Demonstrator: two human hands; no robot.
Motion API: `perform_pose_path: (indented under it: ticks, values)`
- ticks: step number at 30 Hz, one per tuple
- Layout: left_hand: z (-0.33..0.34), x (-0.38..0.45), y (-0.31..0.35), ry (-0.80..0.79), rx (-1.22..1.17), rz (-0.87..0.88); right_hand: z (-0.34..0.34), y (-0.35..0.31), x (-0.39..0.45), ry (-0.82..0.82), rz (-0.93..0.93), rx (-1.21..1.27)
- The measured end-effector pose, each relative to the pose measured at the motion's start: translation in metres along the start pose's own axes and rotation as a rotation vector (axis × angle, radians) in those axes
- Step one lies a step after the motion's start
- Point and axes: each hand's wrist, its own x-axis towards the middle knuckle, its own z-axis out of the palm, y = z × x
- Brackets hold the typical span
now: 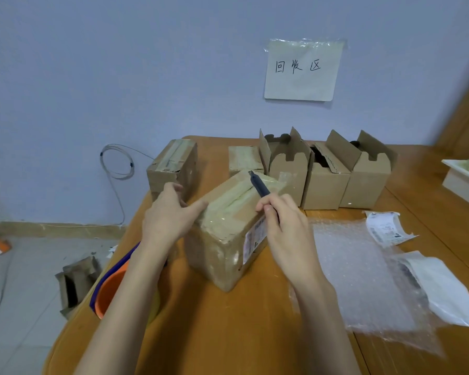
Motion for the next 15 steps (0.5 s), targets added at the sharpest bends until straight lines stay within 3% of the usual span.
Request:
perform_pose_path:
  ticks: [4,9,12,15]
  values:
    - [-0.008,-0.015,0.011,-0.157,0.073,-0.015,0.004,0.002,0.005,-0.009,0.048,0.085]
    - [-0.011,-0.033,0.028,-0.368,-0.254,-0.137,0.001,0.013,0.032,-0.151,0.241,0.386]
    - [-0.008,-0.034,0.031,-0.354,-0.283,-0.159,-0.004,0.016,0.041,-0.189,0.27,0.387]
    - [-0.003,-0.019,0.025,-0.119,0.025,0.042,-0.01,0.015,0.037,-0.096,0.275,0.259]
